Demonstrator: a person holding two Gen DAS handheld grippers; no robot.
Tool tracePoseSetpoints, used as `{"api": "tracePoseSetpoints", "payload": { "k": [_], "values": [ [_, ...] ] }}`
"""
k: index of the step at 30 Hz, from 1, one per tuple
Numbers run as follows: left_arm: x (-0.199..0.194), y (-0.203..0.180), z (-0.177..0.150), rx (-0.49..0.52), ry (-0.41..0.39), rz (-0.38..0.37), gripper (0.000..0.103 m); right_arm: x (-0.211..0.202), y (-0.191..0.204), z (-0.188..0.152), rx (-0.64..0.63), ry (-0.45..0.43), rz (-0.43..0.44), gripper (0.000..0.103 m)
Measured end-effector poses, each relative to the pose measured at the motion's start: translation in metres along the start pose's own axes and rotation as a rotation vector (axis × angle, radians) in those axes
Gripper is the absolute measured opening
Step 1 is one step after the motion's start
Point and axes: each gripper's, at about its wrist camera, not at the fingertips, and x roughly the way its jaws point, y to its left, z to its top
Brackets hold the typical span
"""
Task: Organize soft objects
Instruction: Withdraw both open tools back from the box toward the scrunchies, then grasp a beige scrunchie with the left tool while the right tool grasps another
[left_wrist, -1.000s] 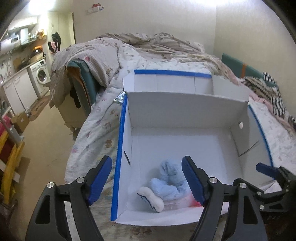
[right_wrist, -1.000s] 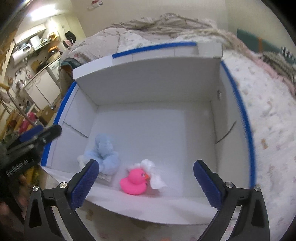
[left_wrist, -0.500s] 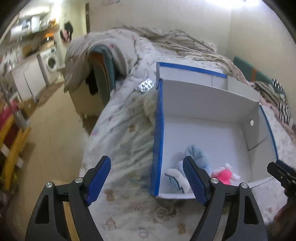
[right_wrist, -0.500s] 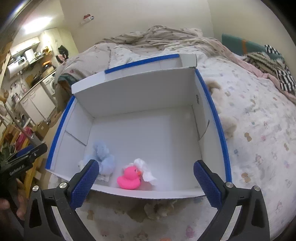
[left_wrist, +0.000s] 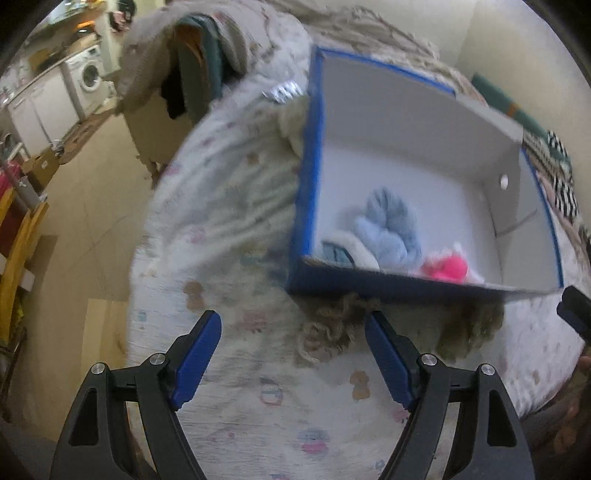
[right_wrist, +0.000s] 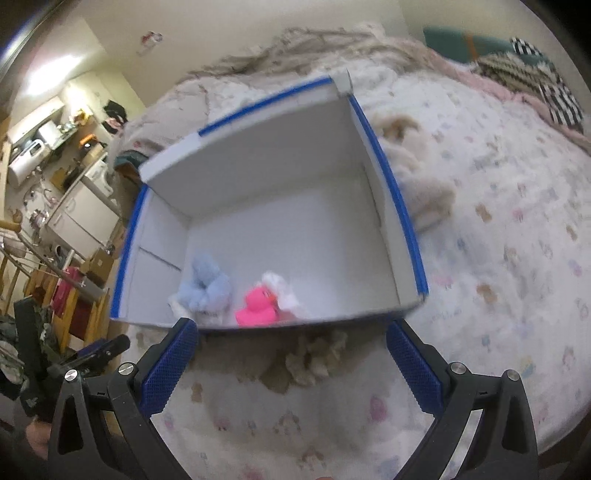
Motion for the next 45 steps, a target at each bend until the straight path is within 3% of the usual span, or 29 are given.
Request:
{"api": "tracePoseSetpoints", "payload": {
  "k": [5,9,15,20,23,28,31,33,34,35,37,41,45],
  "values": [
    [0.024,-0.016,-0.001,0.028,0.043,0.017,0.078,0.013,-0.001,-0.004,0.015,0.047,-0.012,0.103],
    [0.030,-0.016,0.006,-0.039,0.046,-0.001,0.078,0.026,-0.005,-0.009,0.019,0.118,-0.008,0.103],
    [0.044,-0.022,0.008,-0.035,0.091,-0.006,0.078,0.040,-0.040,-0.014,0.160,0.190,-0.015,0.103],
    [0.046,-0.020,0.009,-0.064,0.096,-0.002,0.078,0.053,-0.082,-0.023,0.326,0.248,-0.157,0.103],
    [0.050,-0.021,0.009,-0.054,0.114,0.009,0.078,0.065,-0.087,-0.027,0.369,0.297,-0.140,0.103],
    [0.060,-0.022,0.008,-0.057,0.156,0.014,0.078,0.077,-0.062,-0.025,0.290,0.310,-0.076,0.101],
    [0.066,-0.020,0.007,-0.054,0.178,0.025,0.077,0.091,-0.045,-0.024,0.238,0.339,-0.057,0.077],
    [0.069,-0.017,0.006,-0.055,0.188,0.028,0.069,0.101,-0.037,-0.026,0.211,0.365,-0.062,0.058],
    [0.070,-0.016,0.006,-0.056,0.197,0.026,0.055,0.104,-0.036,-0.028,0.196,0.368,-0.076,0.036],
    [0.071,-0.015,0.005,-0.058,0.210,0.016,0.032,0.104,-0.035,-0.028,0.185,0.362,-0.094,0.025],
    [0.072,-0.011,0.005,-0.070,0.233,-0.010,0.010,0.101,-0.034,-0.028,0.180,0.340,-0.105,0.013],
    [0.060,-0.006,0.005,-0.064,0.191,-0.001,0.010,0.079,-0.030,-0.025,0.162,0.271,-0.093,0.013],
    [0.048,-0.001,0.005,-0.076,0.175,-0.021,0.009,0.068,-0.035,-0.028,0.194,0.265,-0.076,0.013]
  ]
}}
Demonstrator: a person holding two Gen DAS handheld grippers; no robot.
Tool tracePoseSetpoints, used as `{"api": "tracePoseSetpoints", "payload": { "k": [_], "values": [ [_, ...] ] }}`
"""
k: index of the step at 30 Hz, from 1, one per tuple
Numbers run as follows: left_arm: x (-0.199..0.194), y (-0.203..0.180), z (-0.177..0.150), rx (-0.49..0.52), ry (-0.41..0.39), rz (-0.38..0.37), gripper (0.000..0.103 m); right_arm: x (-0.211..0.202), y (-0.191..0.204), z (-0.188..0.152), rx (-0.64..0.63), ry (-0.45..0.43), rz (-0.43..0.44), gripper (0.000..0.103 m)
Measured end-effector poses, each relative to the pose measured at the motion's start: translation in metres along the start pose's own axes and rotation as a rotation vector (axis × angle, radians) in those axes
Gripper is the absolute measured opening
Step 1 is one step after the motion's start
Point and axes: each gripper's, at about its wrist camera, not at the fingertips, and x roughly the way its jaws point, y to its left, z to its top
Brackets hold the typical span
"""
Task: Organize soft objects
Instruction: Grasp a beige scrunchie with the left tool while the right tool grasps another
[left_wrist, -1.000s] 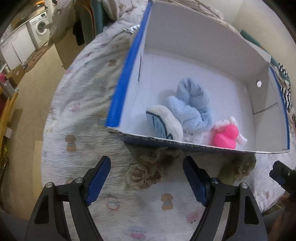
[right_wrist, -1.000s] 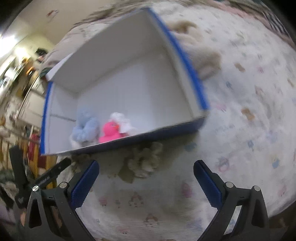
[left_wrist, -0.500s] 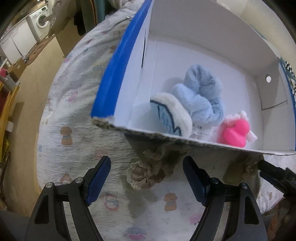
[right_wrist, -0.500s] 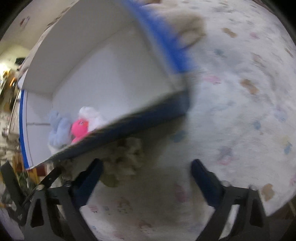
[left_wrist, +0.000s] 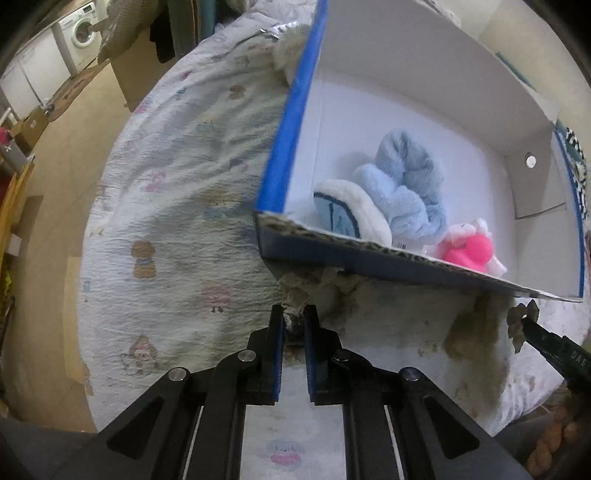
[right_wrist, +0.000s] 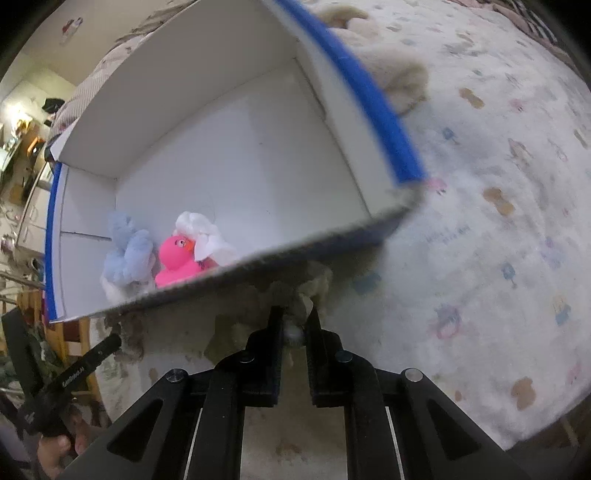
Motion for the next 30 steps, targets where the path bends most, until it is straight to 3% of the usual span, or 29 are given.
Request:
{"api": "tracePoseSetpoints", "payload": {
  "k": [5,13,19,30],
  "values": [
    [-0.015,0.012,-0.008,-0.006,-0.017,-0.019,0.009,-0.011,-0.001,-0.009,0.001,-0.012,0.018,0.013],
    [-0.032,0.012,-0.010,0.005,-0.067,0.005,0.009,-0.023,0.002,0.008,-0.013,-0.035,0.074,0.013],
    [-0.044,0.005,-0.017,0.069,-0.114,0.051,0.009,-0.025,0.023,0.000,-0.103,-0.027,0.090,0.013],
    [-0.075,0.000,-0.033,0.080,-0.193,0.070,0.009,-0.039,0.038,-0.020,-0.160,-0.040,0.119,0.013]
  ]
}}
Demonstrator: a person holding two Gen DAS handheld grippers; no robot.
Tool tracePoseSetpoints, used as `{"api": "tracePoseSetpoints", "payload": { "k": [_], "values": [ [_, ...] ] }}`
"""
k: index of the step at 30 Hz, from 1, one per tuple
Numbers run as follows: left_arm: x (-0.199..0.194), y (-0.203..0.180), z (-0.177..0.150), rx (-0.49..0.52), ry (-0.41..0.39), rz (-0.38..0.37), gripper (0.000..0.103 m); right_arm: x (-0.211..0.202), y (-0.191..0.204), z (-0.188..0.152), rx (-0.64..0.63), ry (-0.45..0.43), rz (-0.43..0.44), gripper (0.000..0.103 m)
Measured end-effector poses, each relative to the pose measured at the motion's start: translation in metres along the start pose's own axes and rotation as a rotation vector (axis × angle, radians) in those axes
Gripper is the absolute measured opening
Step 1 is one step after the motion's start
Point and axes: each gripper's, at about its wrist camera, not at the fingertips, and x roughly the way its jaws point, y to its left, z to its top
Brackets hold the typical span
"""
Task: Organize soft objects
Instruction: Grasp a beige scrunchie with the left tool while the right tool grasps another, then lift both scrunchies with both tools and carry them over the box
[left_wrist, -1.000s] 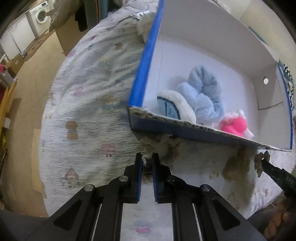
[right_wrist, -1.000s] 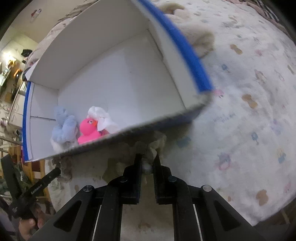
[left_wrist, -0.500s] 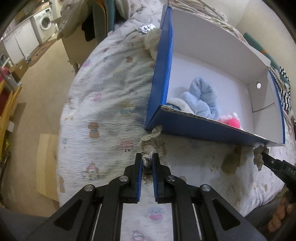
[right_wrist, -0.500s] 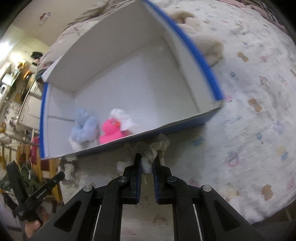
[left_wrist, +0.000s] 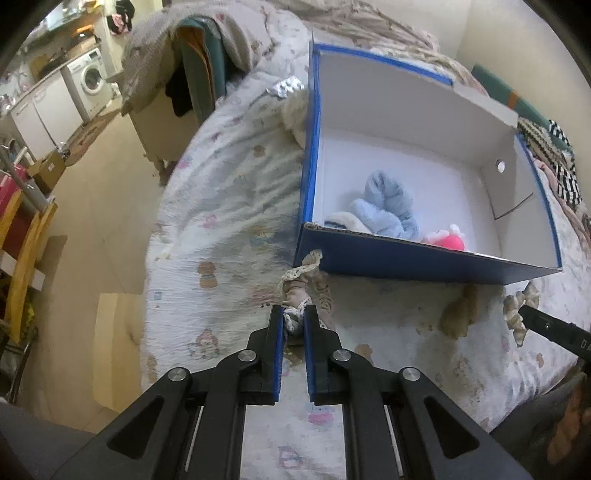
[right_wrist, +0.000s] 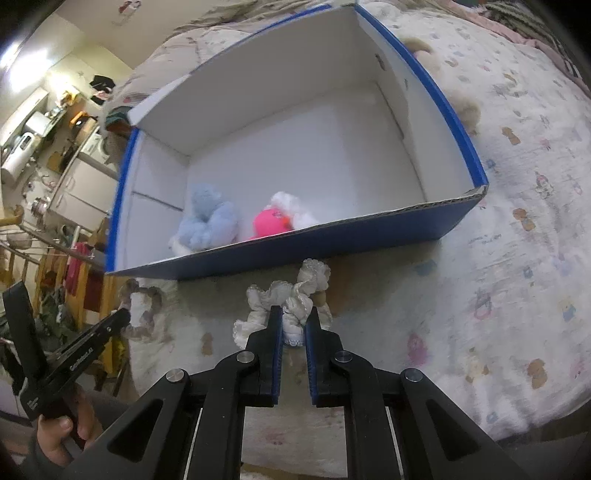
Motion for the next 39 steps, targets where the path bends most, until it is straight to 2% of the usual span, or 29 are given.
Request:
{"api": "tracePoseSetpoints", "payload": {
  "k": [12,22,26,32,39],
  "values": [
    [-0.053,-0.007,-0.015,-0.009,-0.153,0.009,0.009,-0.040,0.039,-0.022,-0.176,-0.142,0.009,0.013],
    [-0.084,-0.016,0.005,0.008,-0.280,-0.002,0.009,-0.058,0.044,-0.021,-0.199,-0.226,0.032,0.013],
    [-0.086,-0.019,0.018,0.006,-0.289,-0.013,0.009,-0.063,0.047,-0.017,-0.204,-0.256,0.030,0.013],
    [-0.075,-0.029,0.034,0.037,-0.262,-0.022,0.009,-0.064,0.044,-0.006,-0.192,-0.275,0.026,0.013],
    [-0.060,-0.050,0.058,0.122,-0.220,0.000,0.009,-0.063,0.041,0.004,-0.163,-0.299,0.016,0.013]
  ]
}}
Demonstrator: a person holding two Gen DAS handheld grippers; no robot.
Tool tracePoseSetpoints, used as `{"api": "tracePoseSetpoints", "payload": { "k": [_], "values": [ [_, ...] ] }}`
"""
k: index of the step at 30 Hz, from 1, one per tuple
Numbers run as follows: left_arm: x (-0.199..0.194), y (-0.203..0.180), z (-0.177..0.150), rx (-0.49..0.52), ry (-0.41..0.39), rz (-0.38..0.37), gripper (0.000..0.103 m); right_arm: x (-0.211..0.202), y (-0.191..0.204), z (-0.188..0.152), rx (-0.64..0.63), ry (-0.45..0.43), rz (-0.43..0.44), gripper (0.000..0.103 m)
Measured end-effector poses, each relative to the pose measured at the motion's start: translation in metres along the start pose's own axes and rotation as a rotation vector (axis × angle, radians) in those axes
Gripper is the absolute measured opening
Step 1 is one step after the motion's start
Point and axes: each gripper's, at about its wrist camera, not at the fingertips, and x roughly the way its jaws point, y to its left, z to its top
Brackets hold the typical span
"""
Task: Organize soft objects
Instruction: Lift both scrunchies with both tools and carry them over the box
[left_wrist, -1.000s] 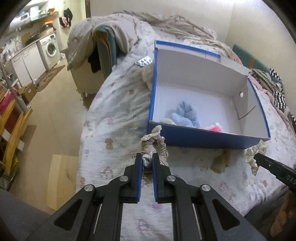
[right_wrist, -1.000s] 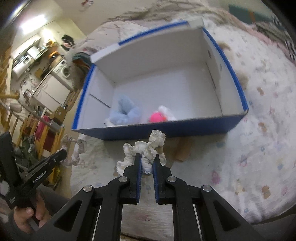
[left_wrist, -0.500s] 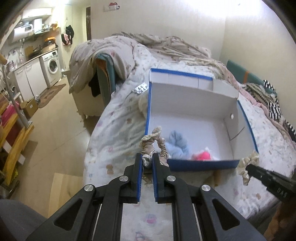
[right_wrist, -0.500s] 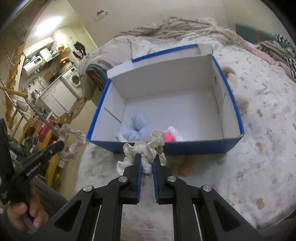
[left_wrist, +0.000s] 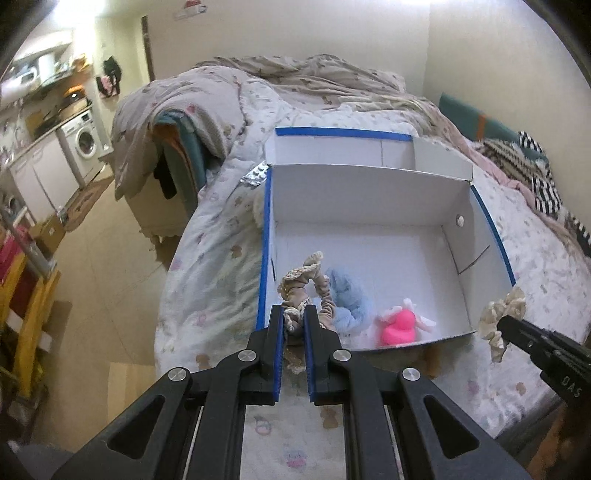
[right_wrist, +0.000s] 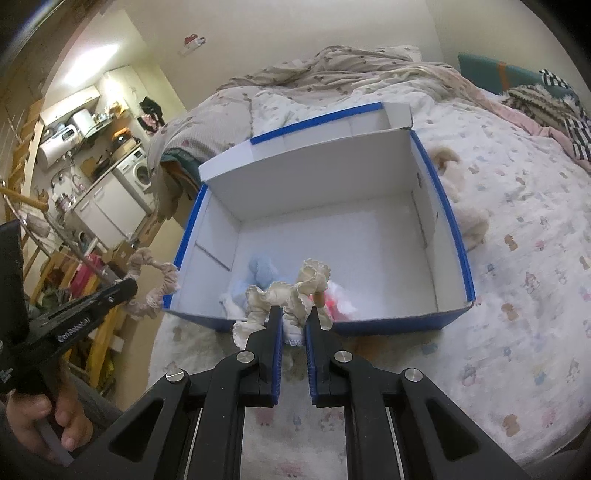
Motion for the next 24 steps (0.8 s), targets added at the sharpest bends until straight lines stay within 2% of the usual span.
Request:
{"api": "tracePoseSetpoints", "payload": {
  "k": [5,13,20,24],
  "values": [
    [0.008,-0.009,0.014,0.032,0.003,0.006,0.009,0.001,0.001,0.015,-0.001,-0.028,-0.001,0.013],
    [0.034,-0.006,0.033,-0.007,0.041,0.048,0.009,0.011,-0.012,0.048,-0.014,-0.038,-0.011,0.013],
    [0.071,0.000,0.036,-0.046,0.124,0.086,0.010,0.041,-0.037,0.075,0.015,0.013,-0.034,0.013],
    [0.085,-0.002,0.039,-0.039,0.128,0.097,0.010,0.058,-0.043,0.082,0.040,0.051,-0.030,0.013]
  ]
}}
